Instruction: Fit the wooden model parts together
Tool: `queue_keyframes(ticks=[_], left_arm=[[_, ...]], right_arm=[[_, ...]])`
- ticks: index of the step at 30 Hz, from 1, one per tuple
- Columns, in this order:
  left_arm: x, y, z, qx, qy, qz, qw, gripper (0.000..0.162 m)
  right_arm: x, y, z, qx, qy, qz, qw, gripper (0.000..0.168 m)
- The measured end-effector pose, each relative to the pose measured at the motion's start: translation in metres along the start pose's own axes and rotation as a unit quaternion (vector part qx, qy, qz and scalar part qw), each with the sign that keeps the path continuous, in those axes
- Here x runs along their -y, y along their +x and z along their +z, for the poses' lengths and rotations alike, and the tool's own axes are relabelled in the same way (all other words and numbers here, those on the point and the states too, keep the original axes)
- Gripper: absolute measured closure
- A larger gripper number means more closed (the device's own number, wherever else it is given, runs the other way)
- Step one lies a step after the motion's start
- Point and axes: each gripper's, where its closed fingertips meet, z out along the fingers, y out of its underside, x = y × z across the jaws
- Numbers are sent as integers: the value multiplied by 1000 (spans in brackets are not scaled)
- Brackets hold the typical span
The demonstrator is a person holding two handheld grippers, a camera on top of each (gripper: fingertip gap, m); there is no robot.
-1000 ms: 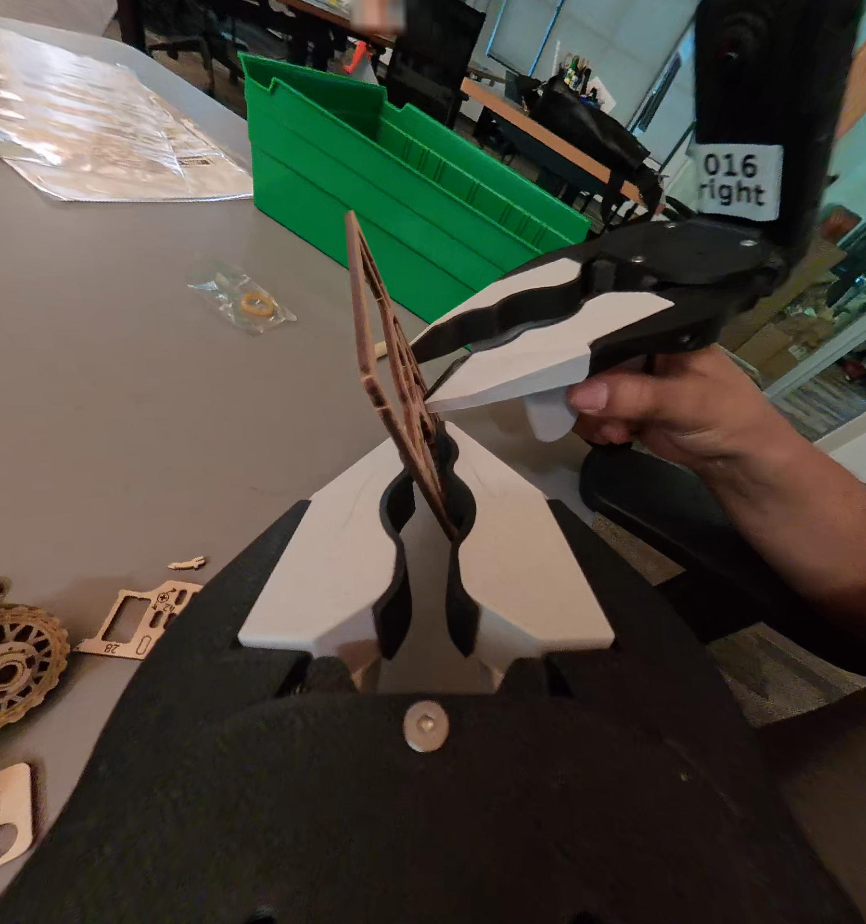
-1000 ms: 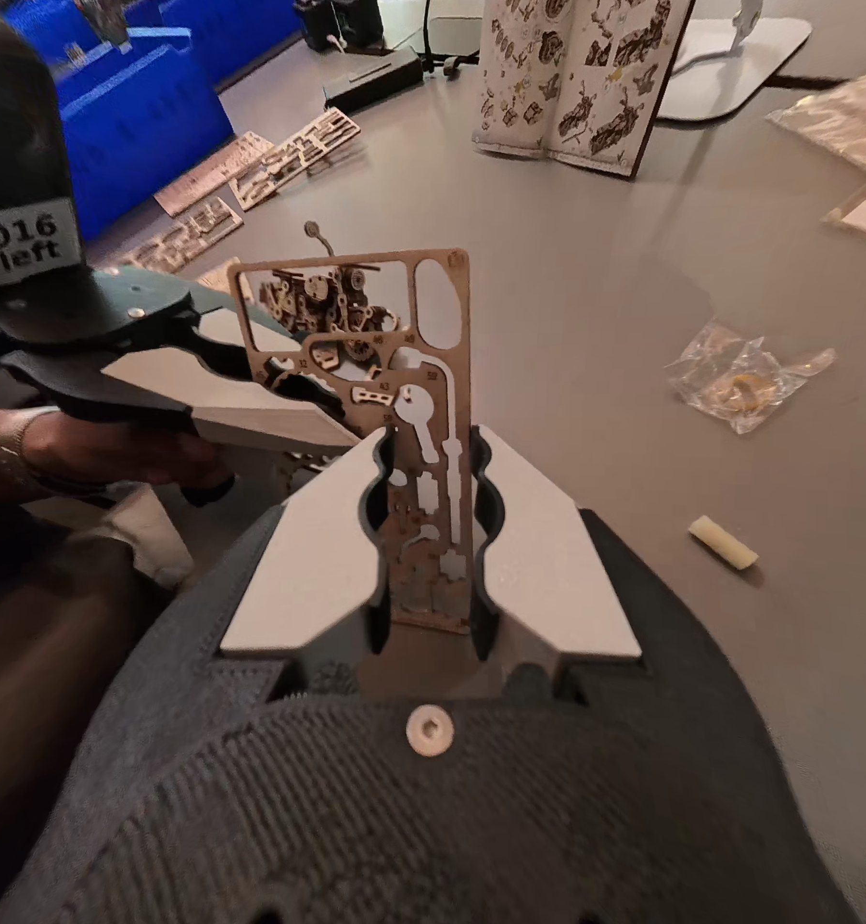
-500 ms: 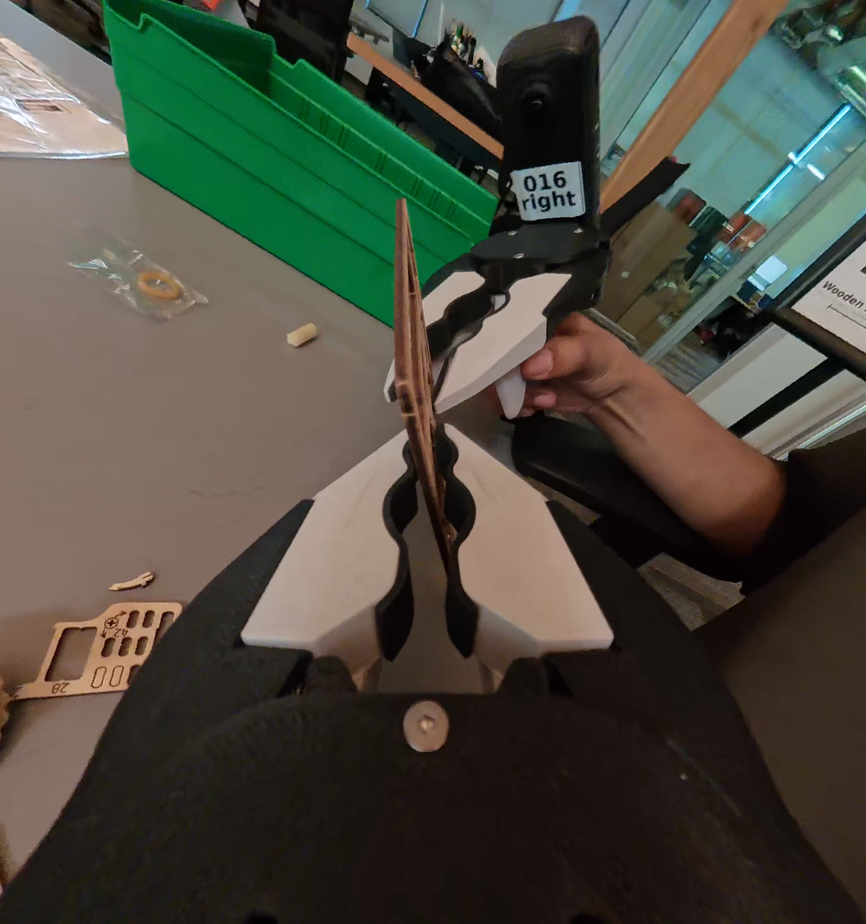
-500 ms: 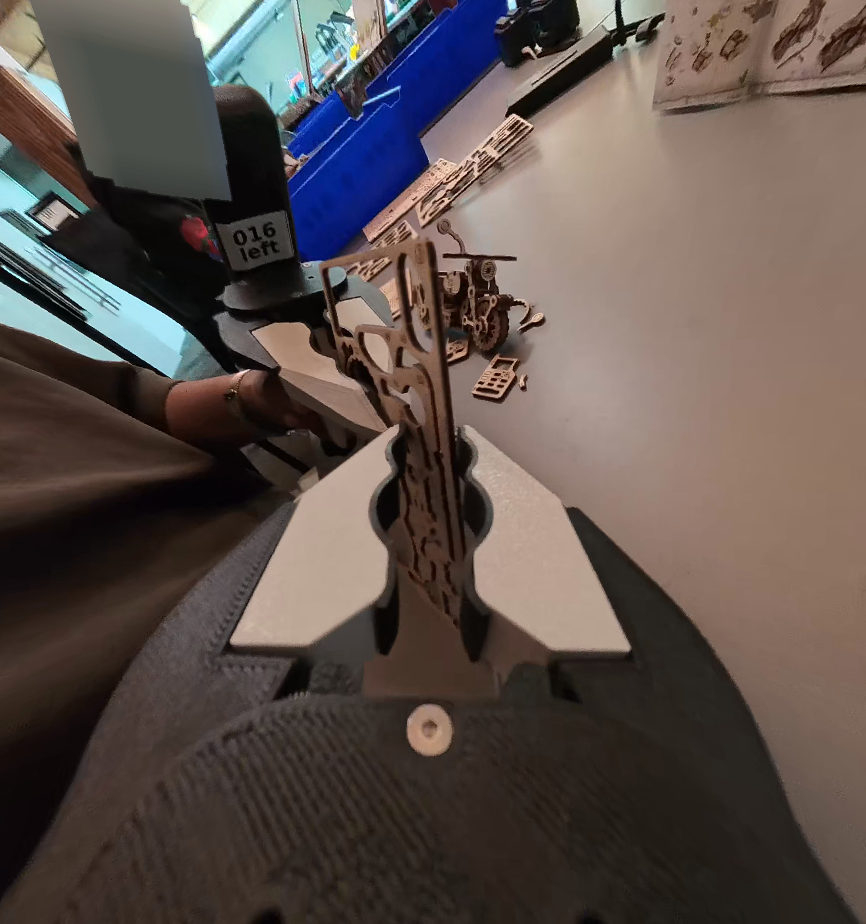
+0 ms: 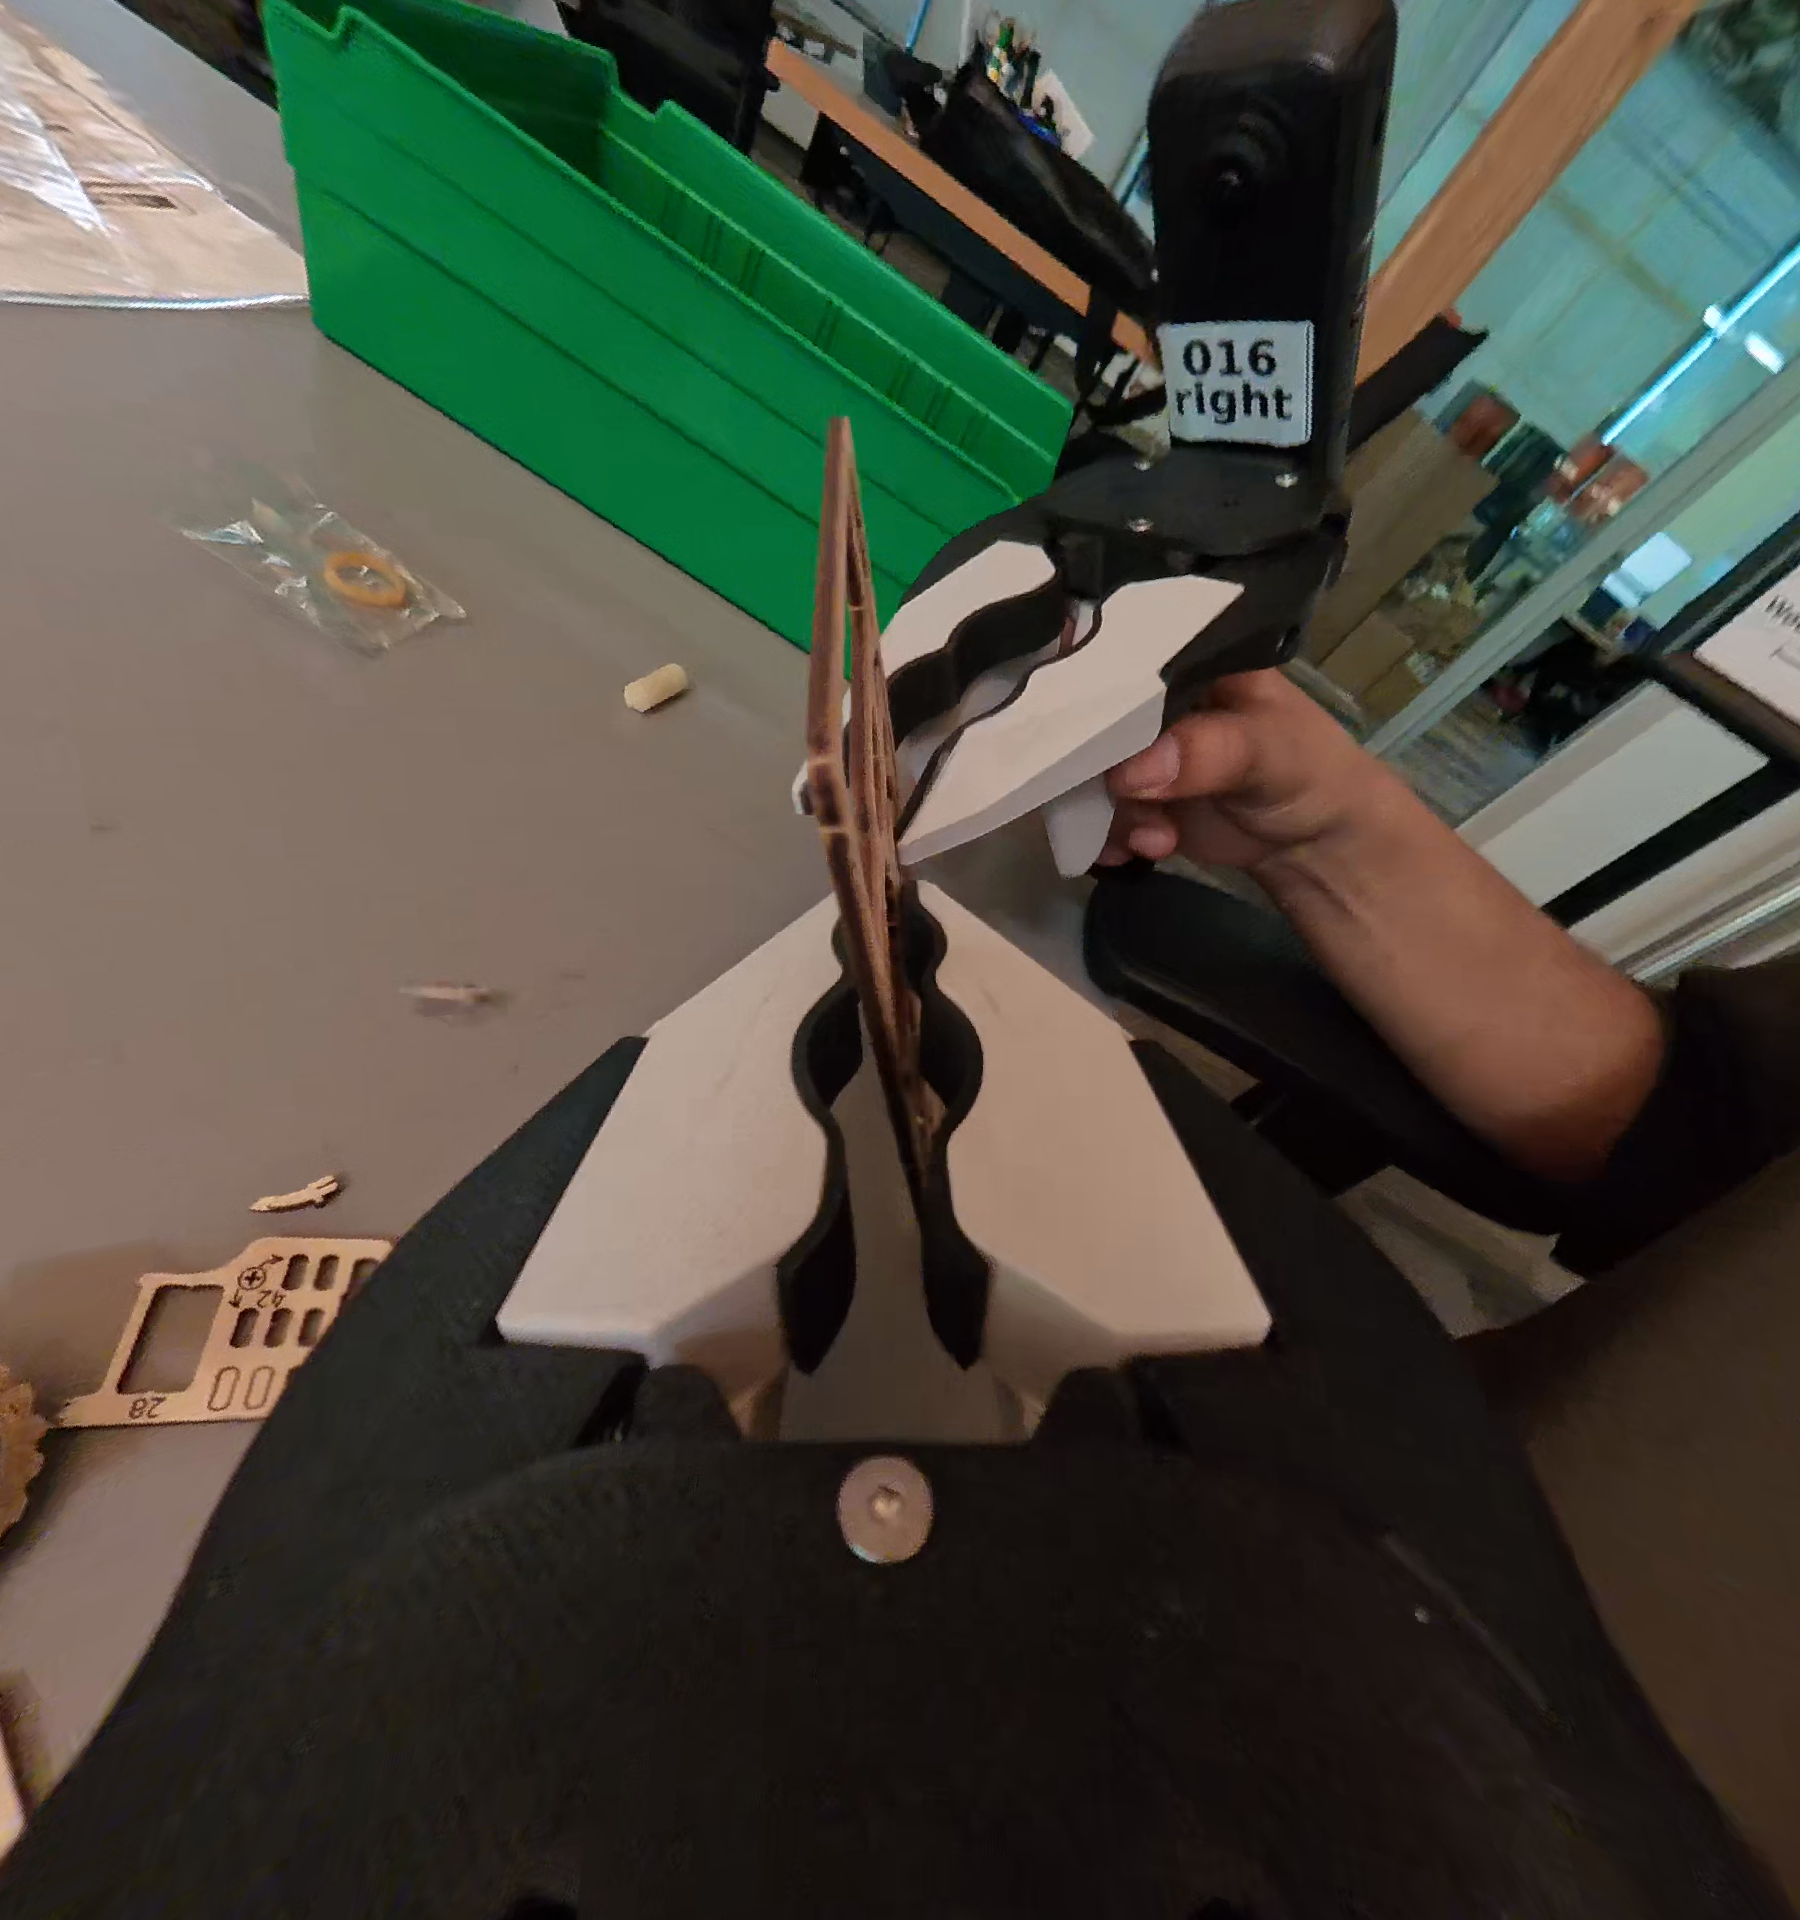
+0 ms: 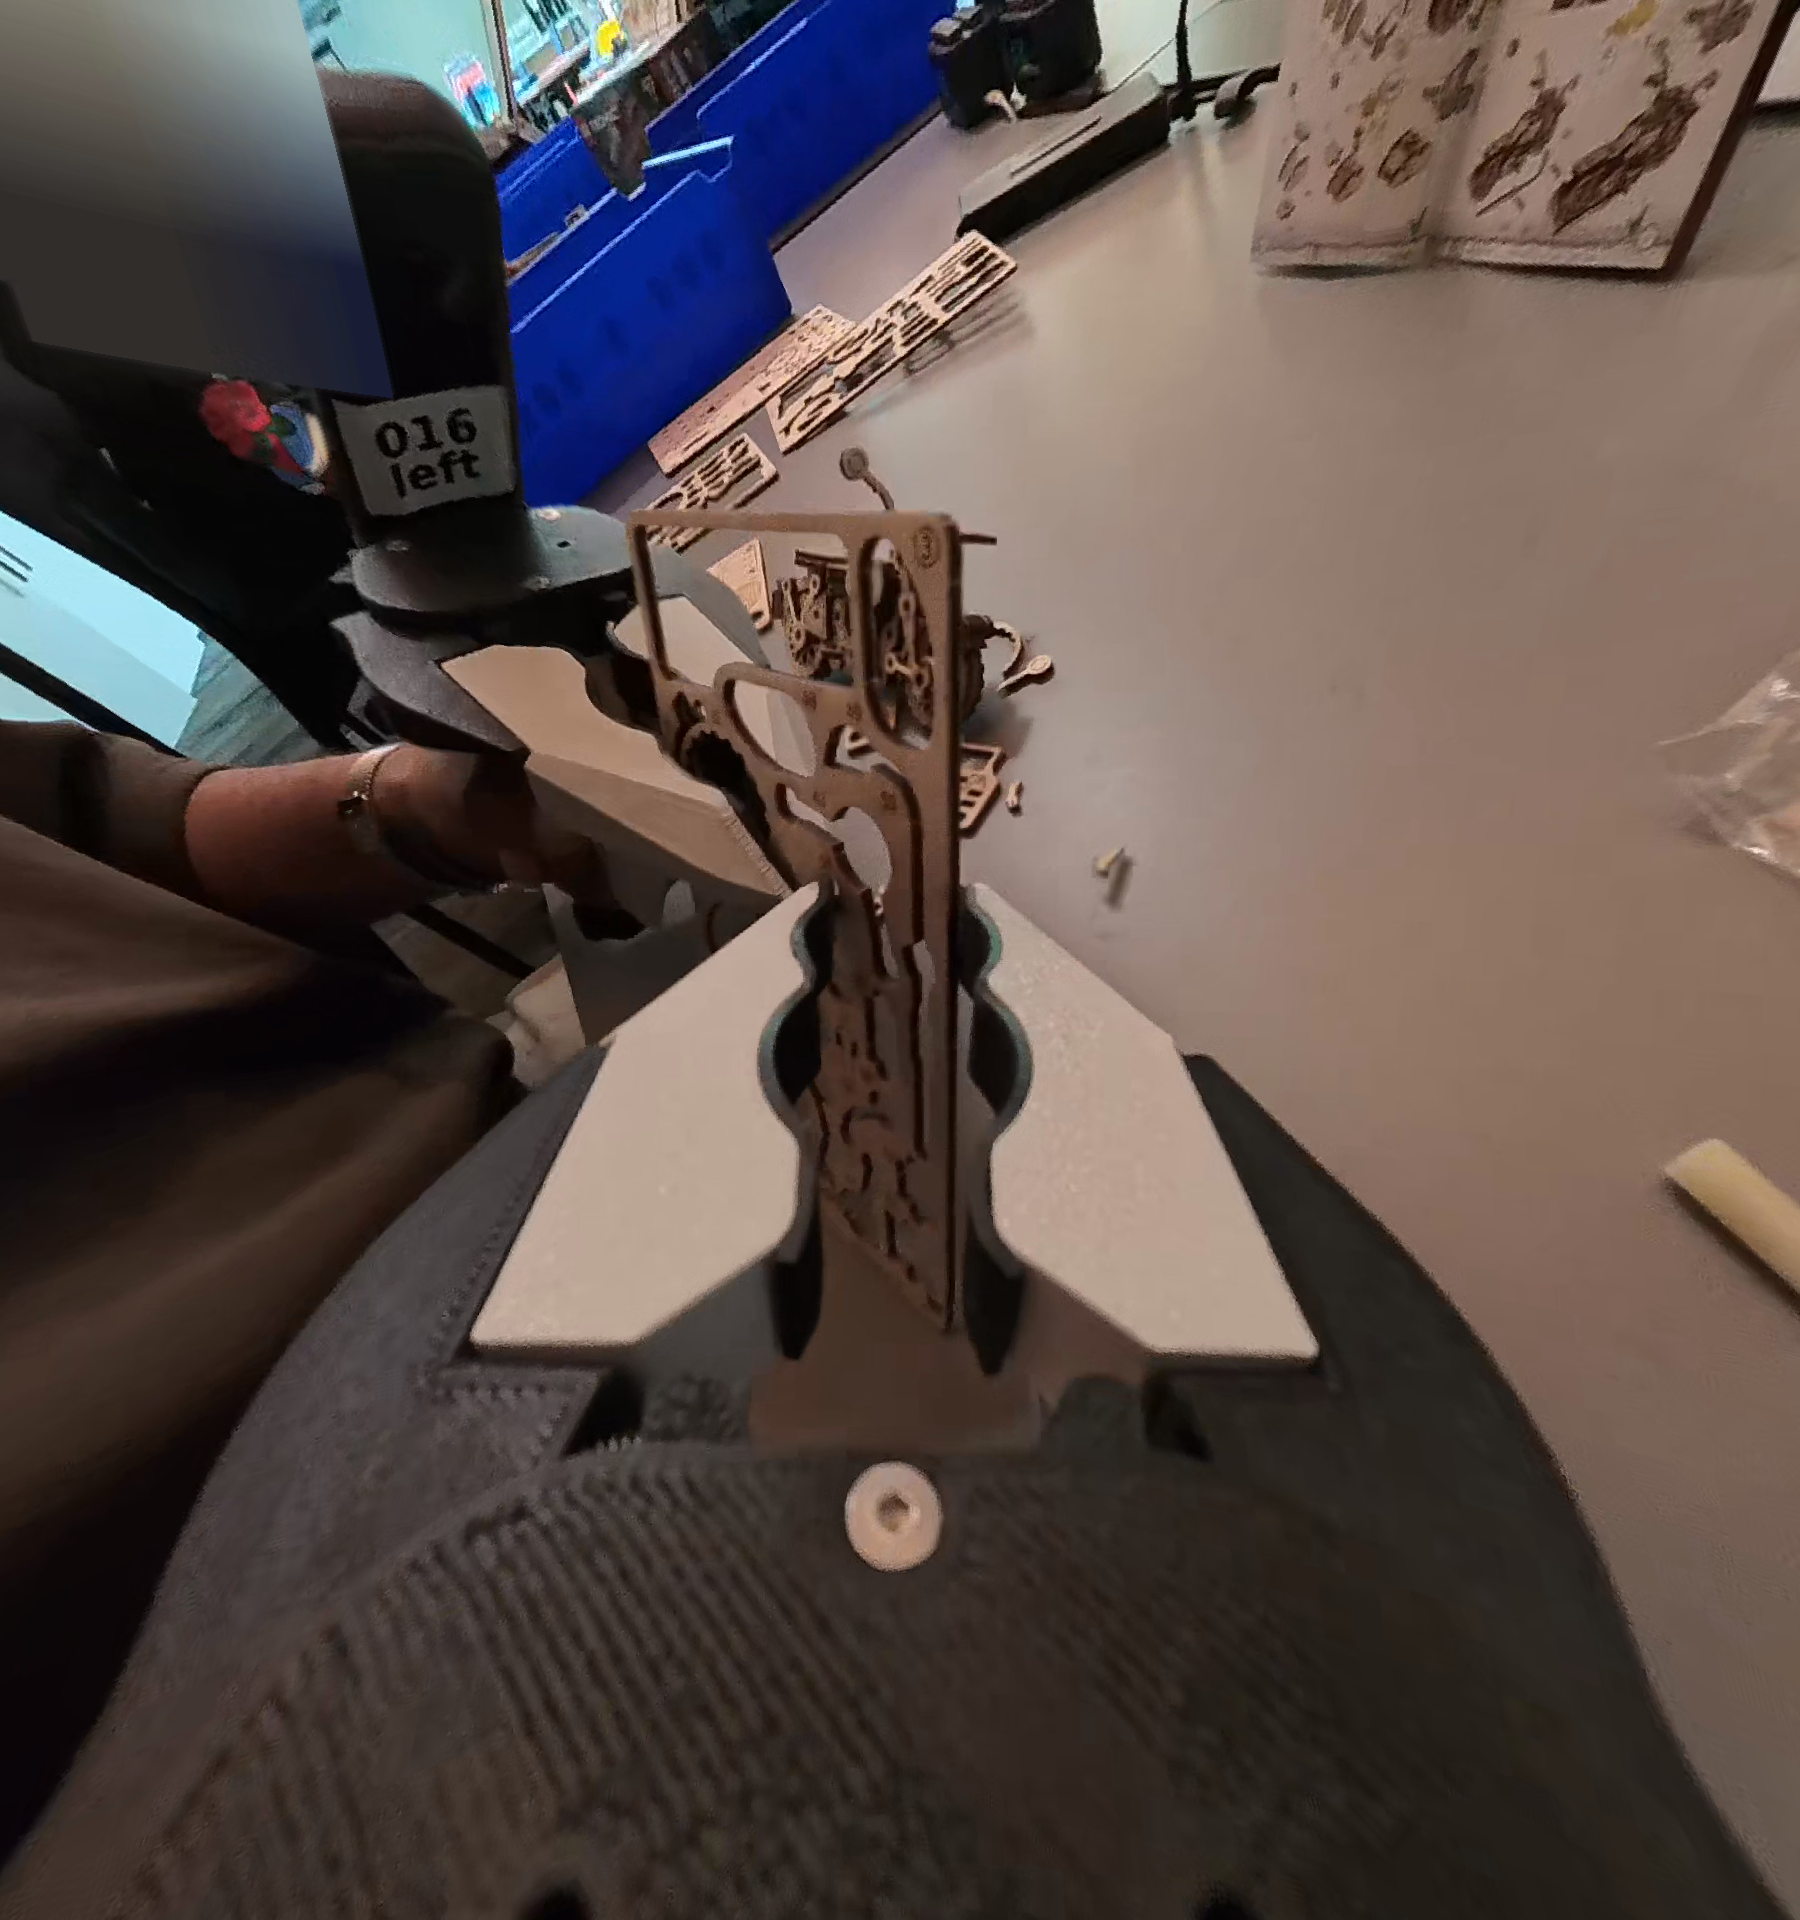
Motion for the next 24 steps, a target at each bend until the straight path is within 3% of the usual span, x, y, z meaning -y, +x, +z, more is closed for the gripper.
queue_keyframes(ticks=[6,15,24], left_arm=[[7,-19,-10,18,24,-63,998,131],[42,-51,-70,105,95,-51,989,130],[55,-50,-100,148,127,0,981,136]], right_arm=[[13,-8,-12,62,47,49,996,167],[-16,55,-30,-22,38,221,974,164],[-38,84,-26,-208,-71,75,973,141]])
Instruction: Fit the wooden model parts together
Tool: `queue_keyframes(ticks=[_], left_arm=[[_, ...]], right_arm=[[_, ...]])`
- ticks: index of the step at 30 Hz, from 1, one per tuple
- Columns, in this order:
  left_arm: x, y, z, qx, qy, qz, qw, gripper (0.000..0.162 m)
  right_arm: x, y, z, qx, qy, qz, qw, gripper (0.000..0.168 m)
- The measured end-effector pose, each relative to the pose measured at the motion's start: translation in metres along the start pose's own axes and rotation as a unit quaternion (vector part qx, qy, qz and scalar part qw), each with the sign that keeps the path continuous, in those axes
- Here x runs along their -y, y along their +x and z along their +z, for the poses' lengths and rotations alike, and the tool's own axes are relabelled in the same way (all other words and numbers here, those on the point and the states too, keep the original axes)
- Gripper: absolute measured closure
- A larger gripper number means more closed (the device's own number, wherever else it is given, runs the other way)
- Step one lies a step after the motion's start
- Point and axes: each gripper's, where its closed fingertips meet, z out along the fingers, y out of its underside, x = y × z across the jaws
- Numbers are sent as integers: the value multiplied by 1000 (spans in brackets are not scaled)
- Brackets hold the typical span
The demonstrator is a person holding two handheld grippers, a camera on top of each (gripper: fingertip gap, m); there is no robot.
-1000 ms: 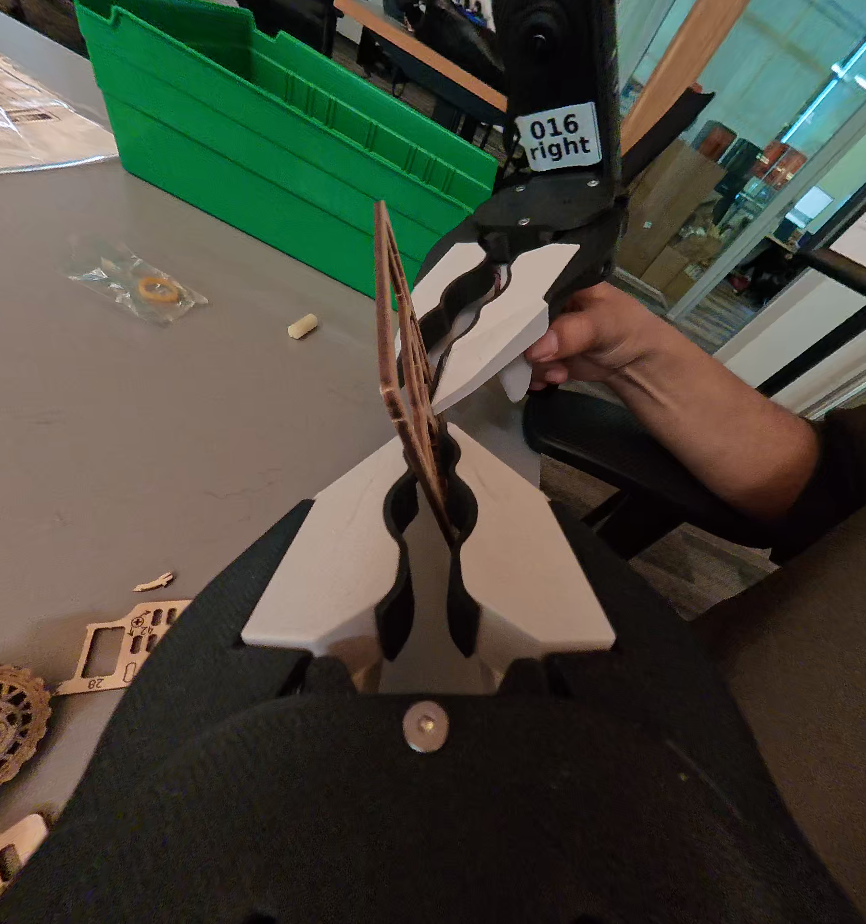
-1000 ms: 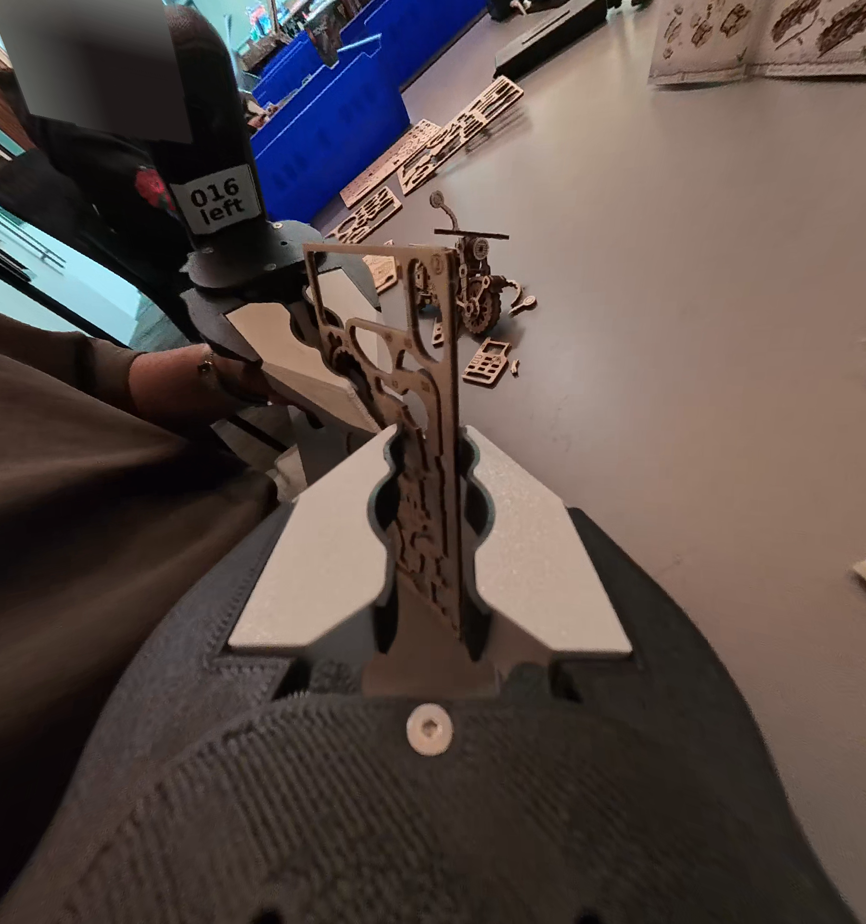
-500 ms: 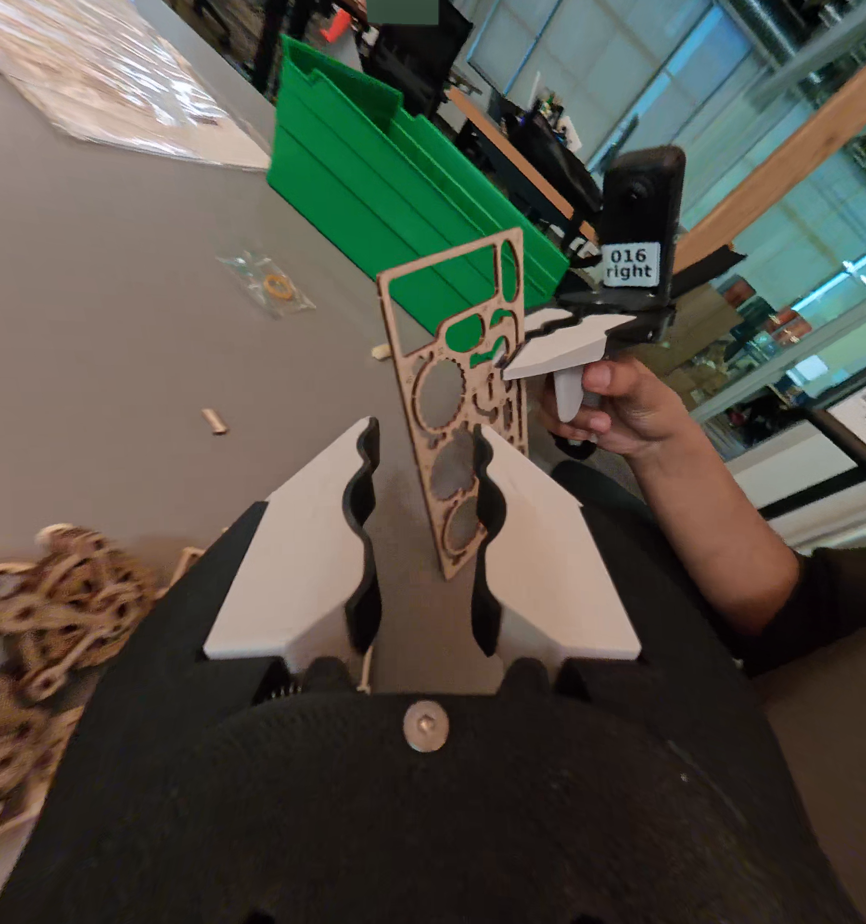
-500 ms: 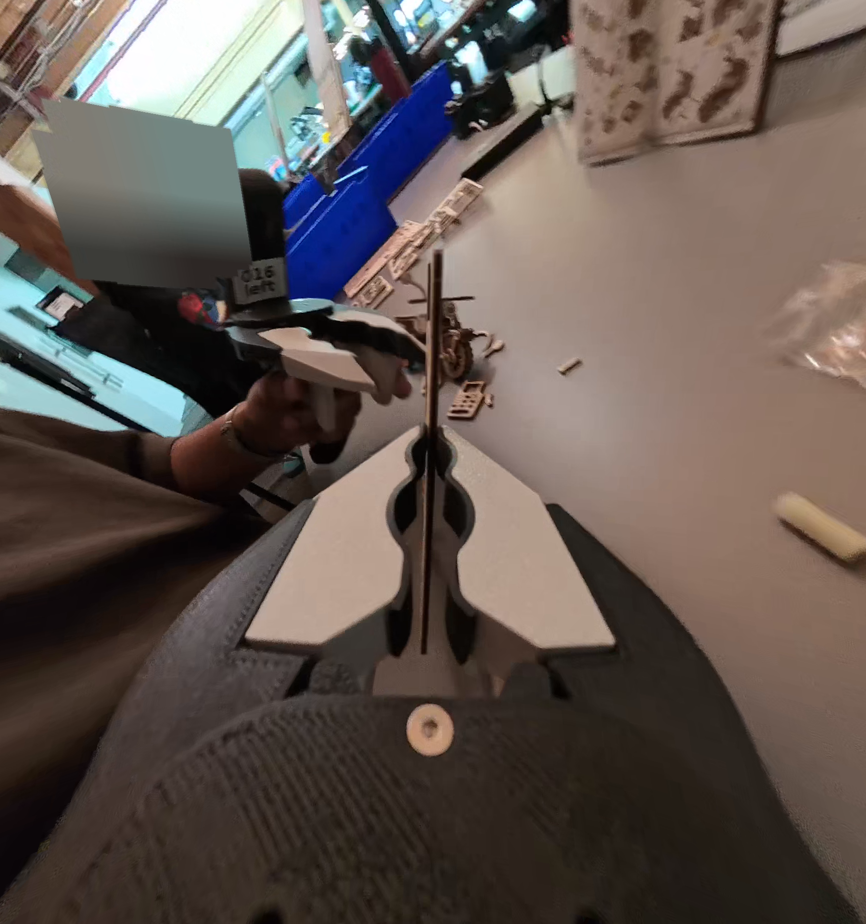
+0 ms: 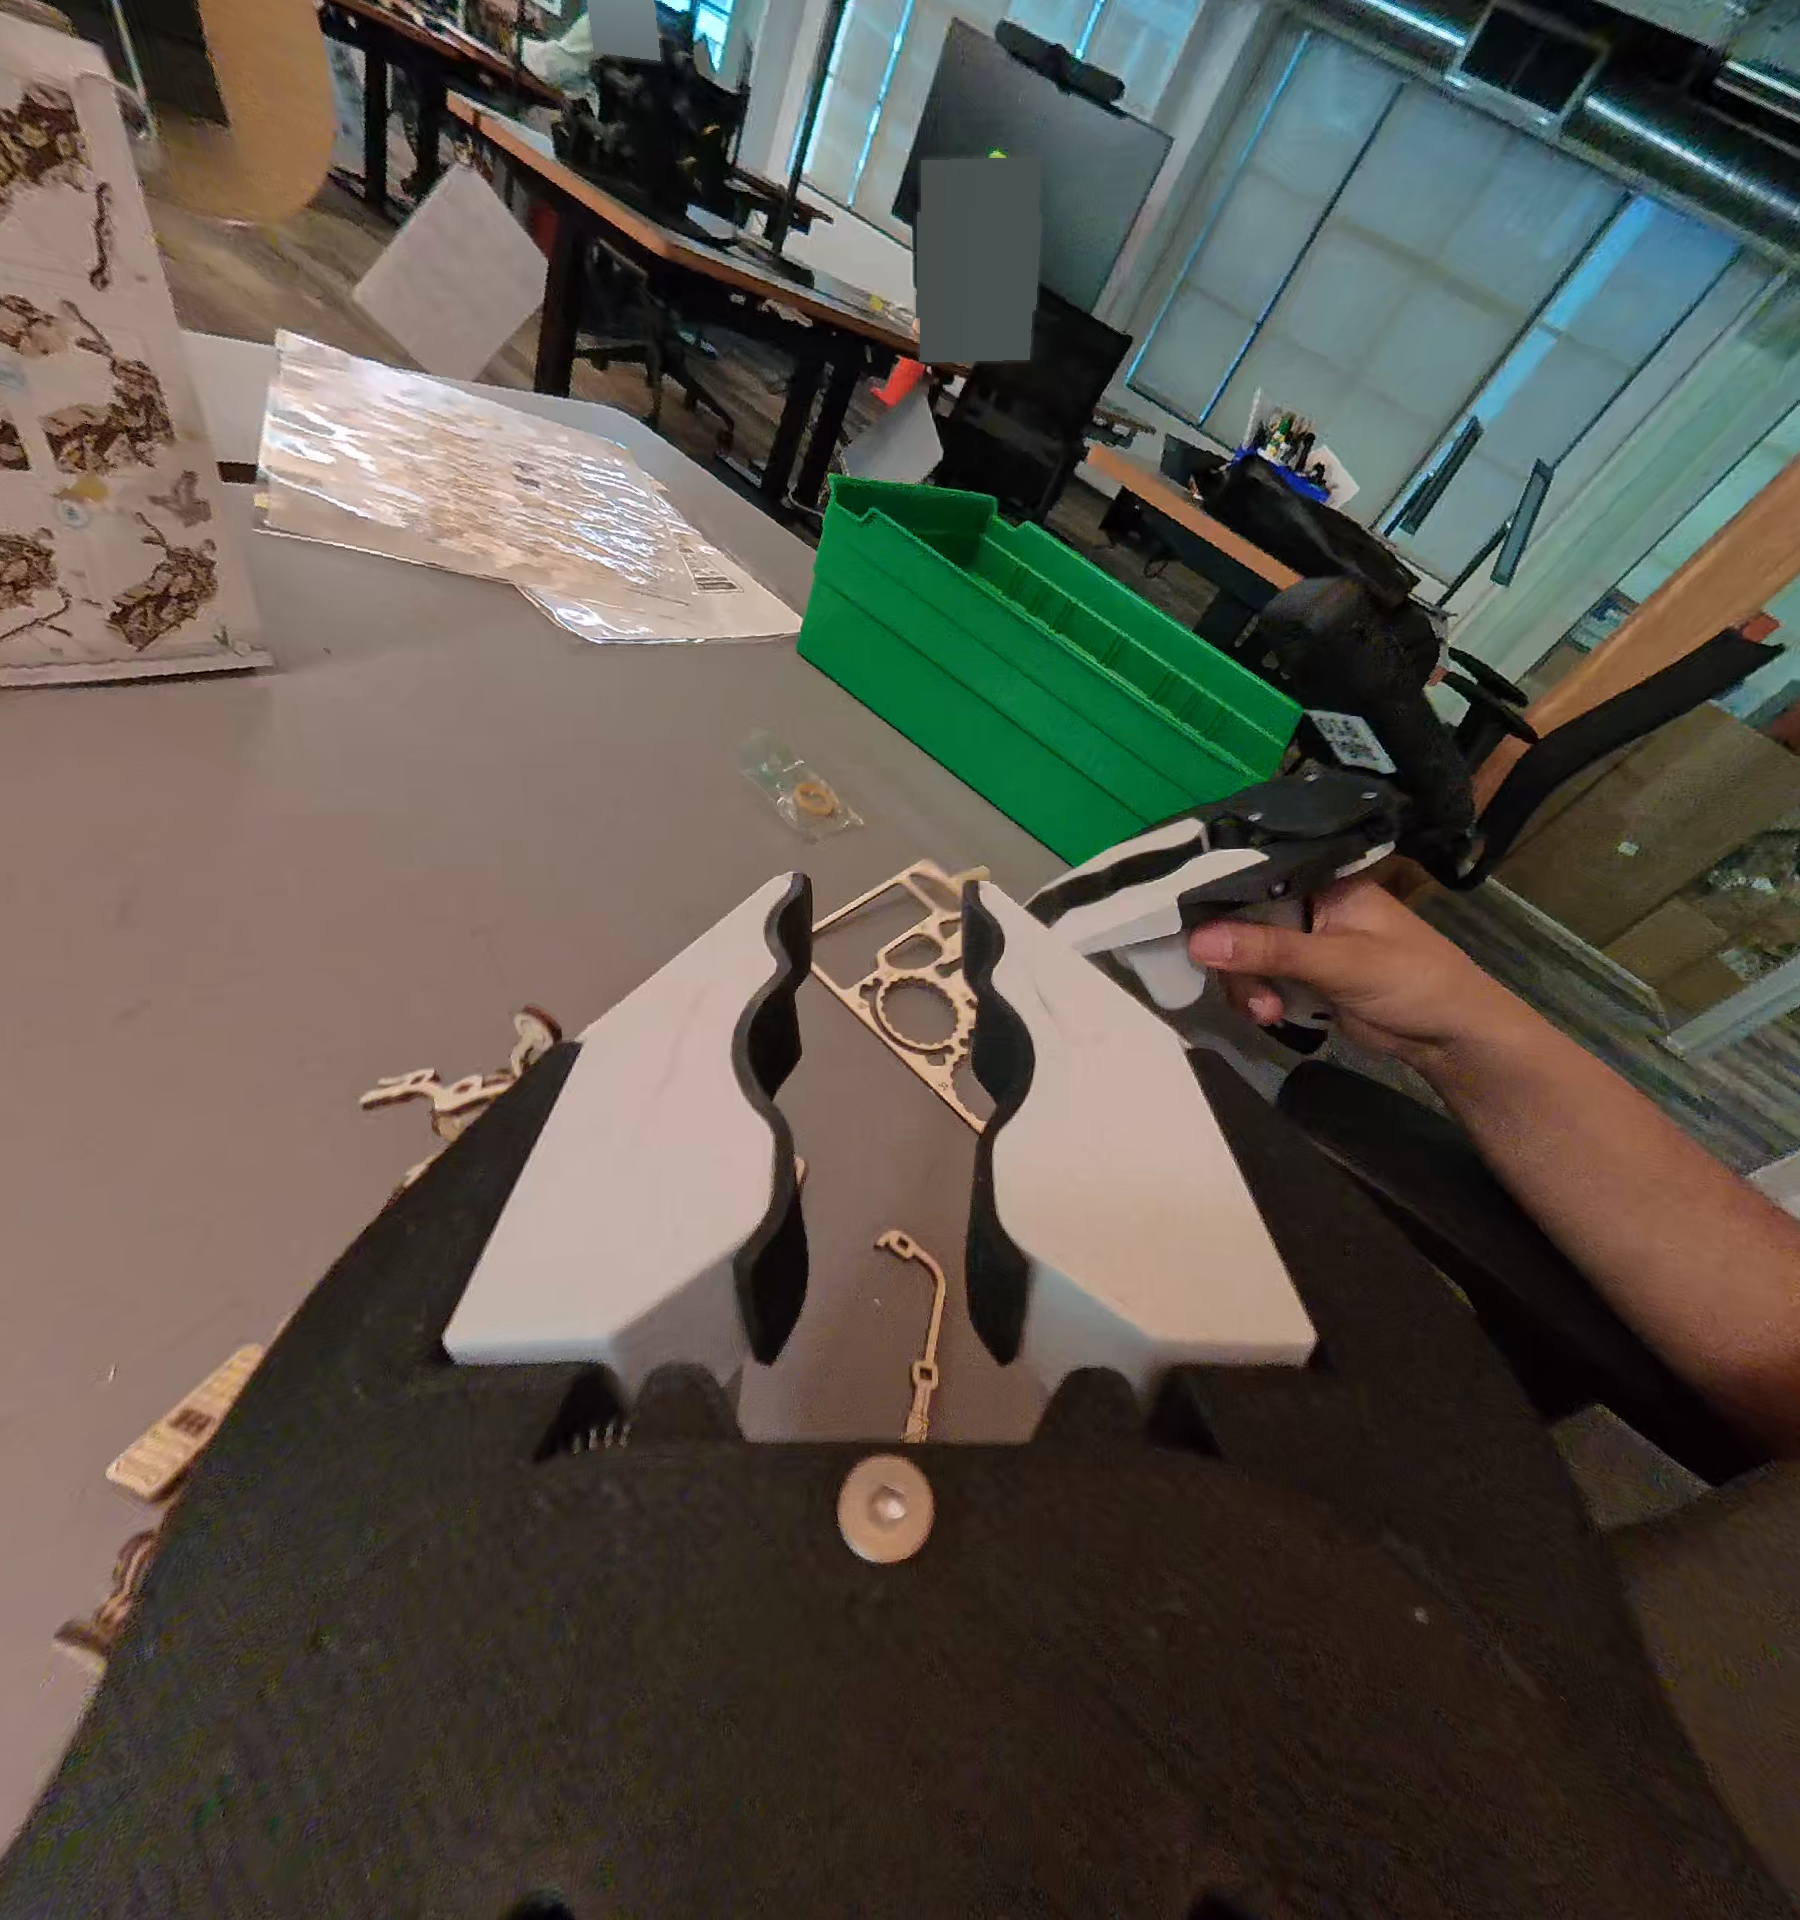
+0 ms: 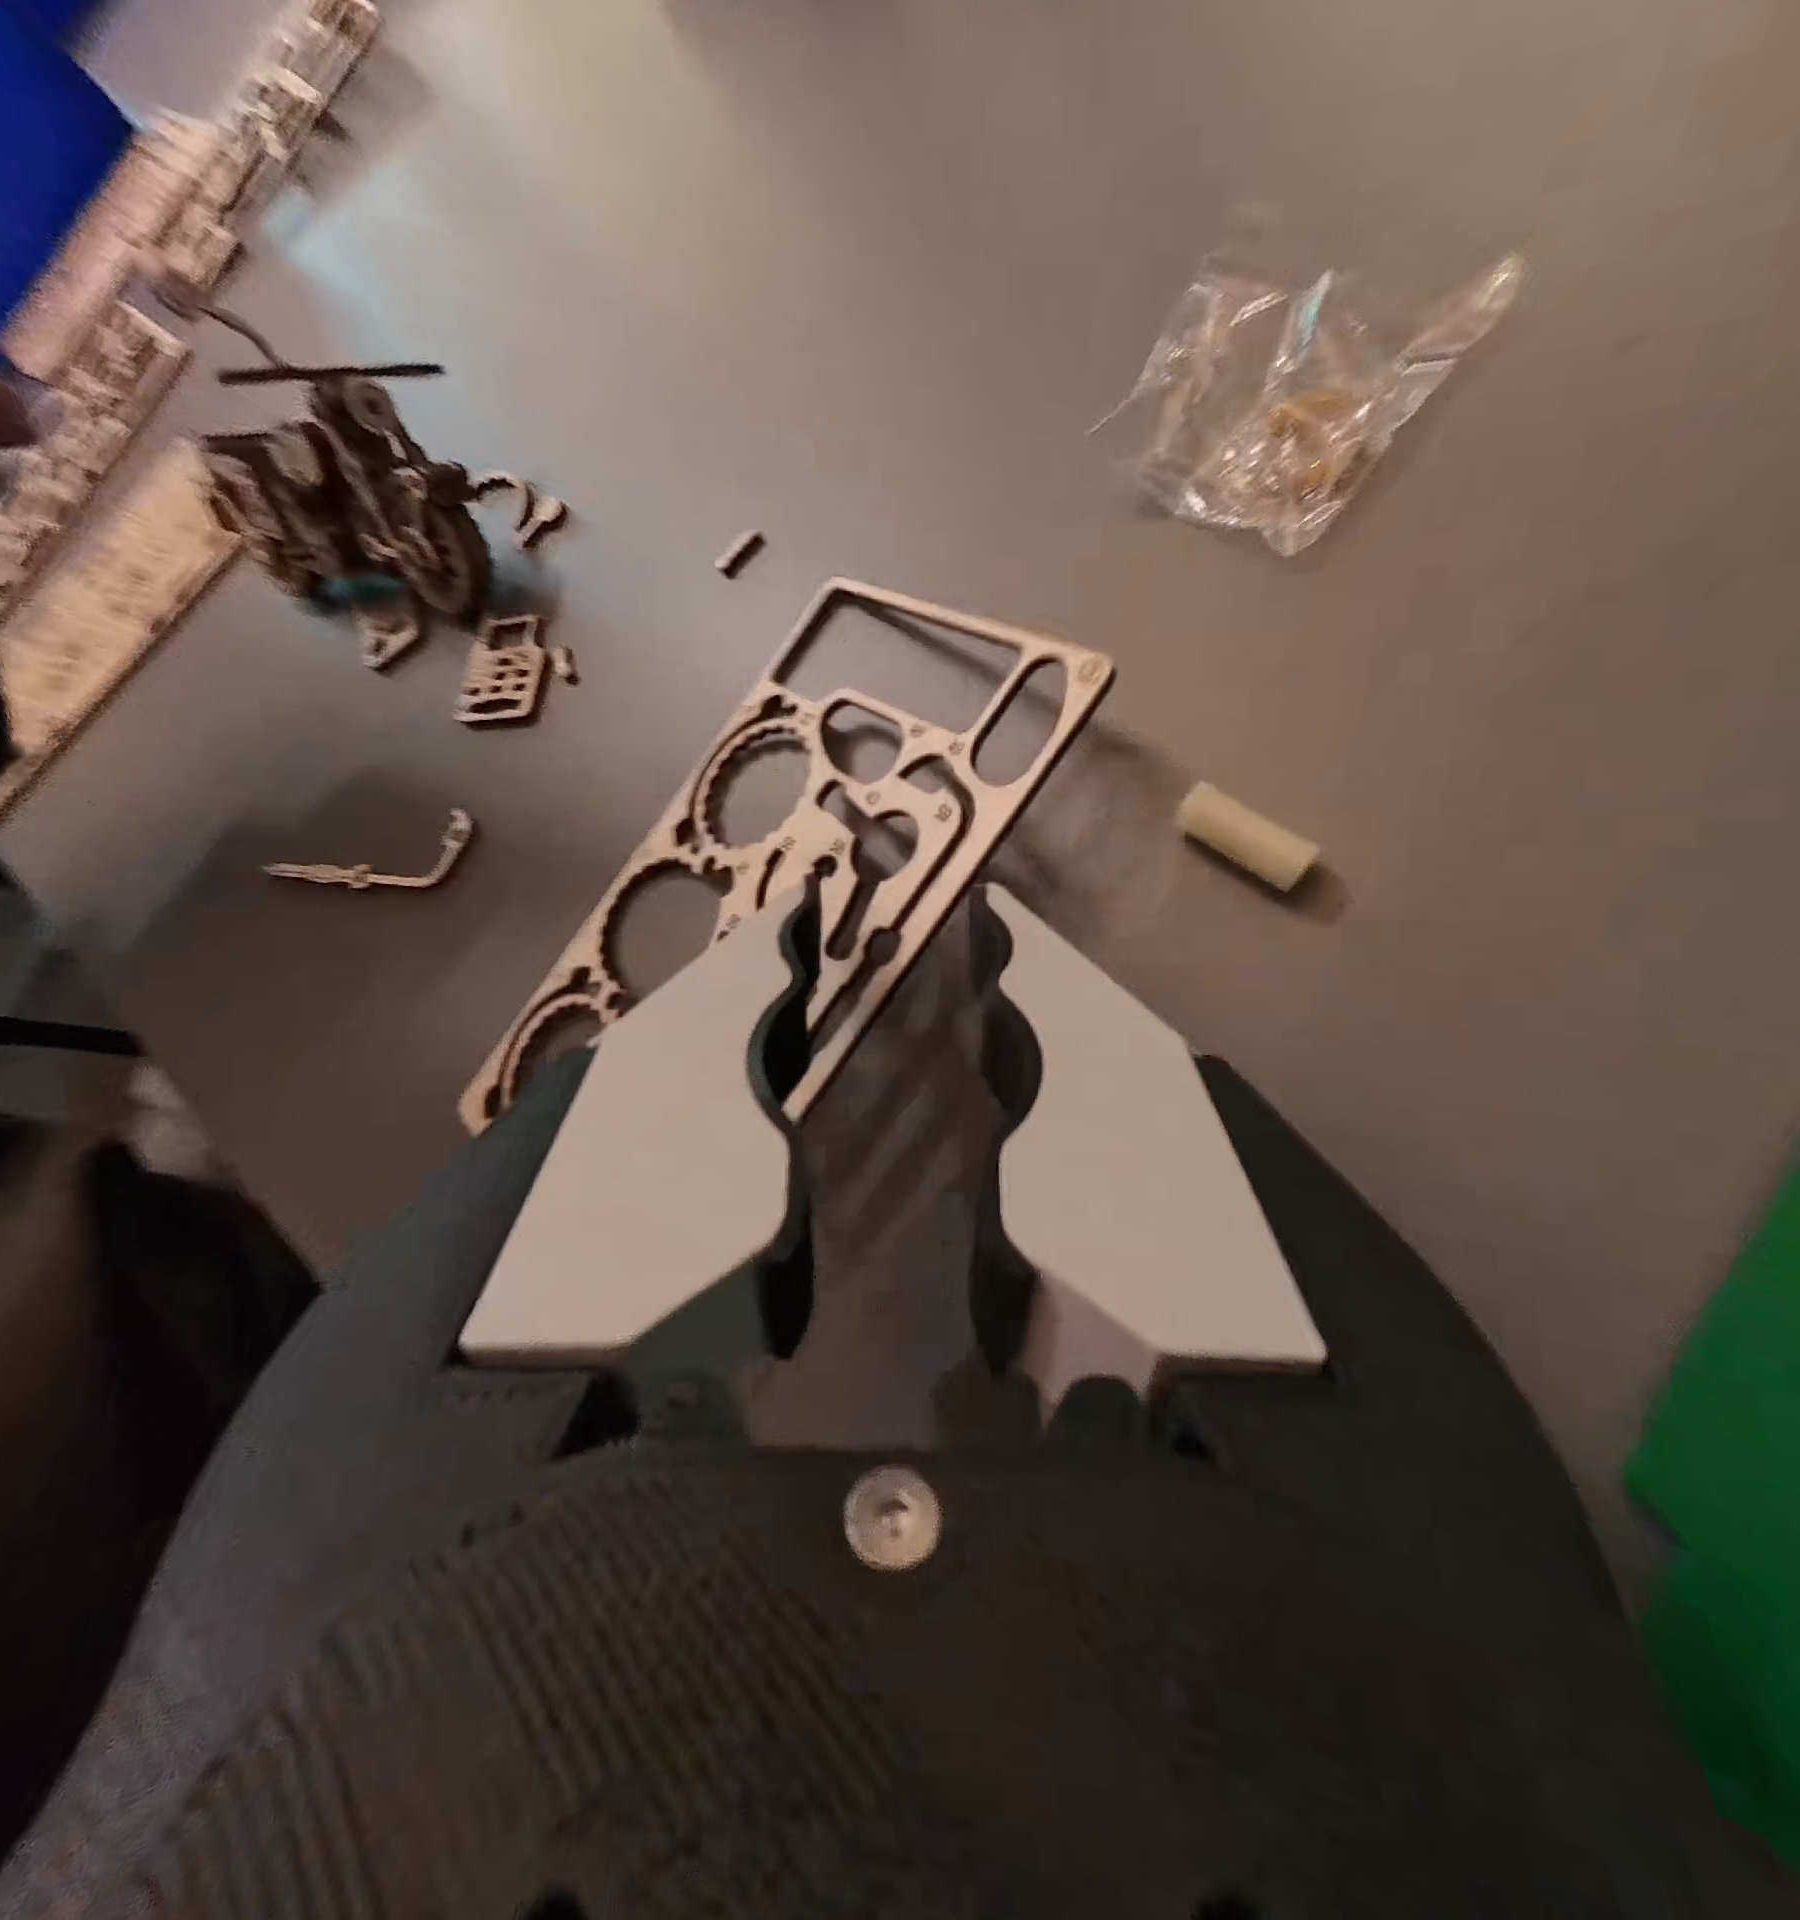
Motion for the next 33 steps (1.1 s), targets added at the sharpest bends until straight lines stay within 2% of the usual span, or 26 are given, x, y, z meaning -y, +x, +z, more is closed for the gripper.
queue_keyframes(ticks=[5,8,12,14,22,24,27,30,33], left_arm=[[-17,-4,-16,10,0,-18,1000,138],[-32,-6,-25,17,-2,-24,1000,138],[-39,0,-28,7,5,-33,999,140],[-41,2,-26,0,4,-36,999,140],[-51,1,-22,1,-11,-26,1000,140],[-51,-1,-23,6,-13,-16,1000,140],[-53,-6,-24,17,-15,1,1000,141],[-54,-7,-23,15,-15,-2,1000,142],[-51,-7,-24,10,-6,-13,1000,142]], right_arm=[[20,7,-13,-101,31,-113,988,136],[30,-10,-10,-100,60,-159,980,140],[30,-52,25,-27,64,-147,987,146],[33,-63,48,-18,49,-142,989,147],[50,-54,111,-83,-16,-165,983,150],[51,-46,112,-118,-20,-185,975,161],[49,-45,111,-121,-20,-191,974,165],[49,-49,108,-93,-13,-186,978,168],[63,-61,91,-30,48,-135,989,168]])
